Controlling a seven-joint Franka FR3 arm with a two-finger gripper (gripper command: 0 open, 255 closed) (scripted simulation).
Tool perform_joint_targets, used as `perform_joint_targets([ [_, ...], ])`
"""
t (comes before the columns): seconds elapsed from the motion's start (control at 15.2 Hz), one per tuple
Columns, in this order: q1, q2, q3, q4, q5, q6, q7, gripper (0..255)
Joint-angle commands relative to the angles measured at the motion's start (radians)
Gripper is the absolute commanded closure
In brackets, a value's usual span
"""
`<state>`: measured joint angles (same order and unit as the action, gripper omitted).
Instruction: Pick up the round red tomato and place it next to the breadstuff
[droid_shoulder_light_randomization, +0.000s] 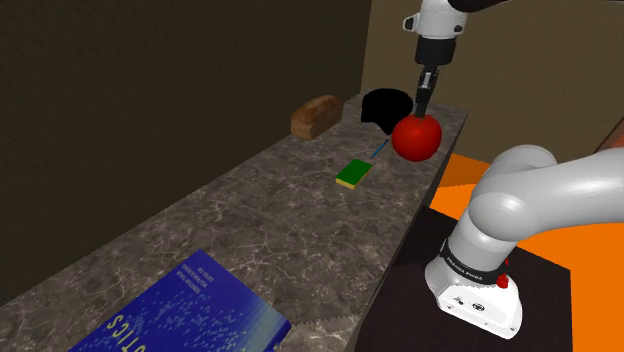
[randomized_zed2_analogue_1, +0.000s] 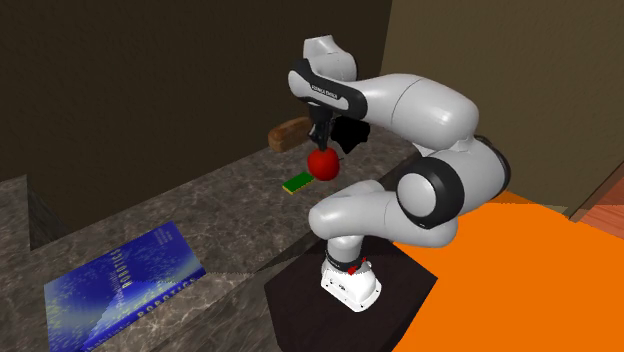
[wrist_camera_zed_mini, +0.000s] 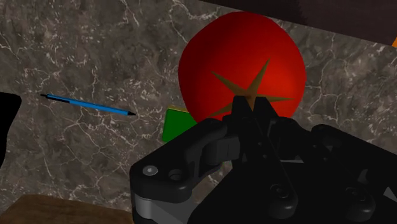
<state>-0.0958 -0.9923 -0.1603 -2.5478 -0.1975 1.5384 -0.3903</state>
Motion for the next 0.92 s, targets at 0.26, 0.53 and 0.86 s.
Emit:
perform_joint_targets([
  [0.26, 0.005, 0.030, 0.009, 0.097, 0.010, -0.067, -0.006, 255],
  [0.53, 0.007, 0.051, 0.015, 0.162, 0.015, -0.111, -0.011, 255],
  [0.86, 0.027, 0.216, 0.009, 0.260, 0.028, -0.044, 0.000, 255],
])
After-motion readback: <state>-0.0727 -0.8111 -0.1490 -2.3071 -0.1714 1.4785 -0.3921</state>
